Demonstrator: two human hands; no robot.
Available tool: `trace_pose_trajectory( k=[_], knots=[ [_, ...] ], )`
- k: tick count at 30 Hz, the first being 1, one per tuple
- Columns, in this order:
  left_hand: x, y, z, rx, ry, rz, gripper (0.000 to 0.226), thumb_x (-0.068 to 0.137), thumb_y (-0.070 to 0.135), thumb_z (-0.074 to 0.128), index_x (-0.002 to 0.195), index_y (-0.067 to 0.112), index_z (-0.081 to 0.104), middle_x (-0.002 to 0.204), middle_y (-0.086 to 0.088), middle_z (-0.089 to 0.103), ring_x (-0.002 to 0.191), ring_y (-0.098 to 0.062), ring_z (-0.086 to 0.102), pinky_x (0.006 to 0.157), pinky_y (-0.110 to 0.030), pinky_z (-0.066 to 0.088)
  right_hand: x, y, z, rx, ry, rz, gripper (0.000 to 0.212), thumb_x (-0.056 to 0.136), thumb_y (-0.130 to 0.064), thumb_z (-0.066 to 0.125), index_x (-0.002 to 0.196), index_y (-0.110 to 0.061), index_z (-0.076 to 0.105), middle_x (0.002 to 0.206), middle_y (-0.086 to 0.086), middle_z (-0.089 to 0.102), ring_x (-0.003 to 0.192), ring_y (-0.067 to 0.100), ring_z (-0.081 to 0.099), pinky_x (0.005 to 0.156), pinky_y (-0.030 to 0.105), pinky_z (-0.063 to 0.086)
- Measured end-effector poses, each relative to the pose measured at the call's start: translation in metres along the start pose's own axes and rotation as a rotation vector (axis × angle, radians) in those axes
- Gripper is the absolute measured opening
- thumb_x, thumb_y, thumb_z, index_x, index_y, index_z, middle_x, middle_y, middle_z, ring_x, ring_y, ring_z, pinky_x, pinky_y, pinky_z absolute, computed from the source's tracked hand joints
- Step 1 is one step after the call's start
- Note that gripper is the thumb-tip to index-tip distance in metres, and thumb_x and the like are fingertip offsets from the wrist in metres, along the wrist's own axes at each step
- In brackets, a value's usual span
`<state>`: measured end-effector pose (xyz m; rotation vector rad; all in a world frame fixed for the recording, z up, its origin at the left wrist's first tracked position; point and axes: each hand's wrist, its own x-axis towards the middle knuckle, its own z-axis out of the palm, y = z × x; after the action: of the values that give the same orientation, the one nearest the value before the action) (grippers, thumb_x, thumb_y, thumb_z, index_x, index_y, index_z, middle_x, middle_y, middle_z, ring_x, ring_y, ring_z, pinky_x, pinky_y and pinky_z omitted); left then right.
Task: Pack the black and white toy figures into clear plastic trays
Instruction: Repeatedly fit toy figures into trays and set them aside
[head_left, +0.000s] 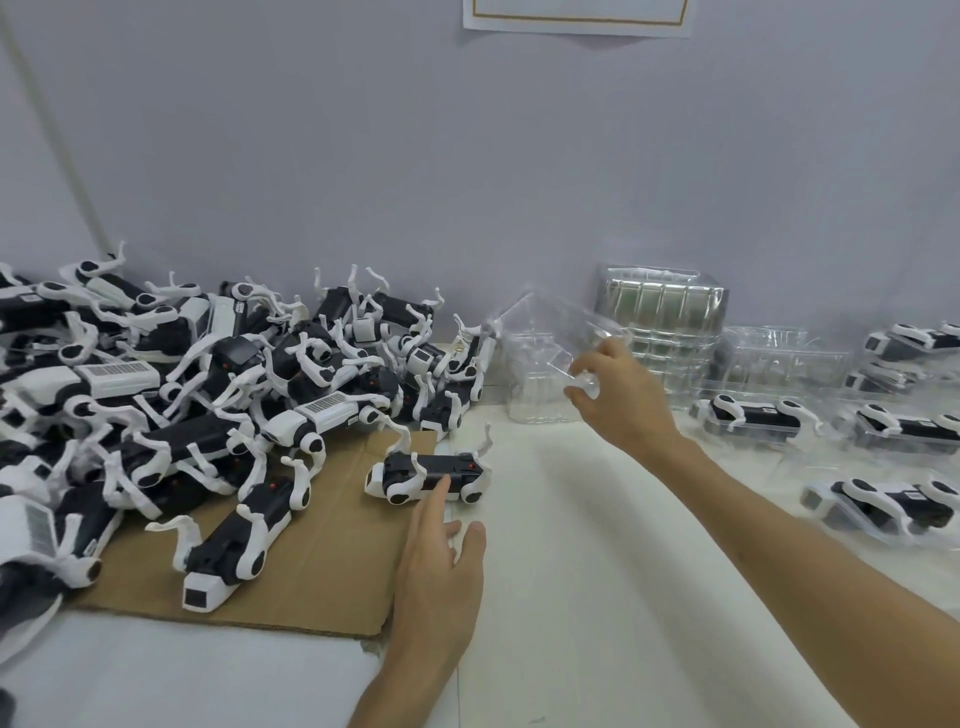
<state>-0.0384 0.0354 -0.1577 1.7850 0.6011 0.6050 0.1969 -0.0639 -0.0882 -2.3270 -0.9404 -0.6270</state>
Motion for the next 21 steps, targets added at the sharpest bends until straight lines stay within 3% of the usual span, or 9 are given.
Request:
trace_pose_trajectory(
  k=[5,10,12,14,18,21],
  knots=[
    [0.001,-0.002,0.001,-0.002,-0.005,0.024,0.053,0.100,0.019,0.049,0.149,0.032,0.033,0.138,0.018,0.040,0.116,-0.002,0.051,0.090,-0.018,0.036,-0.032,-0.008,-0.031,0.161,0.202,-0.046,0.014,0.085,-0.023,0.076,0.096,-0.016,0.070,0.103,-0.011,0.054,0.063,0.010,0.053,0.058,0.024,0.041],
    [0.004,-0.006,-0.001,-0.048,-0.038,-0.003,0.038,0.101,0.022,0.049,0.135,0.038,0.047,0.121,0.017,0.058,0.103,0.007,0.056,0.078,-0.013,0.039,-0.103,-0.013,-0.076,0.280,0.302,-0.198,0.012,0.078,-0.021,0.072,0.090,-0.019,0.070,0.097,-0.013,0.062,0.062,0.006,0.051,0.061,0.013,0.040],
    [0.006,-0.005,-0.003,-0.123,-0.044,-0.031,0.025,0.101,0.030,0.049,0.124,0.035,0.056,0.112,0.017,0.066,0.100,0.004,0.060,0.086,-0.022,0.044,-0.131,-0.012,-0.081,0.297,0.282,-0.233,0.013,0.075,-0.016,0.068,0.088,-0.015,0.070,0.098,-0.011,0.066,0.075,0.000,0.055,0.061,0.013,0.041],
    [0.005,-0.002,-0.005,-0.209,-0.048,-0.049,0.029,0.096,0.043,0.049,0.120,0.032,0.062,0.107,0.015,0.071,0.102,-0.008,0.065,0.096,-0.033,0.046,-0.149,-0.009,-0.080,0.352,0.238,-0.205,0.017,0.067,-0.005,0.063,0.081,-0.013,0.068,0.097,-0.009,0.068,0.084,0.002,0.059,0.060,0.016,0.041],
    [0.002,0.002,-0.009,-0.250,-0.059,-0.030,0.025,0.105,0.035,0.039,0.116,0.037,0.062,0.106,0.016,0.072,0.094,-0.003,0.068,0.086,-0.028,0.046,-0.154,-0.002,-0.083,0.615,0.123,-0.083,0.016,0.060,-0.014,0.047,0.060,-0.015,0.062,0.077,-0.008,0.073,0.067,0.011,0.055,0.055,0.025,0.034],
    [0.000,0.003,-0.010,-0.232,-0.024,-0.002,0.019,0.103,0.031,0.046,0.112,0.038,0.061,0.101,0.022,0.071,0.090,0.001,0.067,0.082,-0.026,0.046,-0.154,-0.002,-0.087,0.671,-0.033,-0.042,0.025,0.059,-0.013,0.049,0.051,-0.032,0.062,0.060,-0.004,0.068,0.056,0.013,0.047,0.055,0.025,0.035]
  ],
)
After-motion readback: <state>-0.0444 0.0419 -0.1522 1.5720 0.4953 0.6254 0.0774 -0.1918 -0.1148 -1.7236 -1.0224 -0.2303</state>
